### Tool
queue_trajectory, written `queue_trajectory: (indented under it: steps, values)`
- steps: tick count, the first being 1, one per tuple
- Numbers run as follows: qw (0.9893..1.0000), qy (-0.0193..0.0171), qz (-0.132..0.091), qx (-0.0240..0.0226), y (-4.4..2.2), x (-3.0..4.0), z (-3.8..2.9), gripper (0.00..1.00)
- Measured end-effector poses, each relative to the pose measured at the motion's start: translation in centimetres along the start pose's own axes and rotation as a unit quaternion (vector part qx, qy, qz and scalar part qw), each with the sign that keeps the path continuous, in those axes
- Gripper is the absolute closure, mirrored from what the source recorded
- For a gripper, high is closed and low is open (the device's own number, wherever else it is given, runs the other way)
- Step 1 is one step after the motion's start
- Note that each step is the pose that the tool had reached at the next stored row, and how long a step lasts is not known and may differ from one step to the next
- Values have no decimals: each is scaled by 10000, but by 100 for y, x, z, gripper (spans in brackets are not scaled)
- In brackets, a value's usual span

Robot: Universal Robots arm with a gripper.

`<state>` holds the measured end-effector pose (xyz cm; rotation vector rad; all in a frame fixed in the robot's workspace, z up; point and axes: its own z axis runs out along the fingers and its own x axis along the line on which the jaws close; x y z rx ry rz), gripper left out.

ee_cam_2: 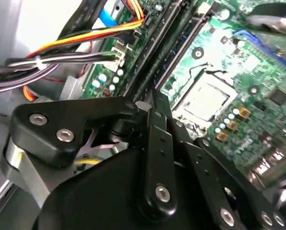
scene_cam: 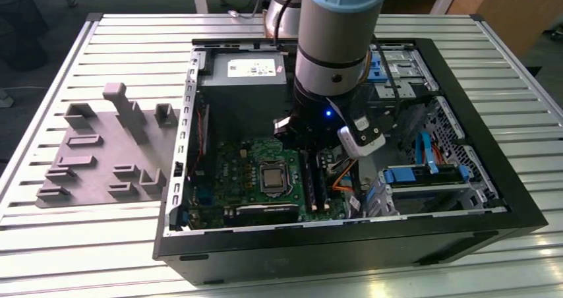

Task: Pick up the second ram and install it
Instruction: 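Press down the second ram until it locks into place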

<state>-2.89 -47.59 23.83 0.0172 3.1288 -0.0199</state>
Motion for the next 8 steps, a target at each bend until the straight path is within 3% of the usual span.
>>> queue_trajectory:
  steps: [8]
  values:
    - [10000, 0, 0, -1, 0, 0, -25, 89]
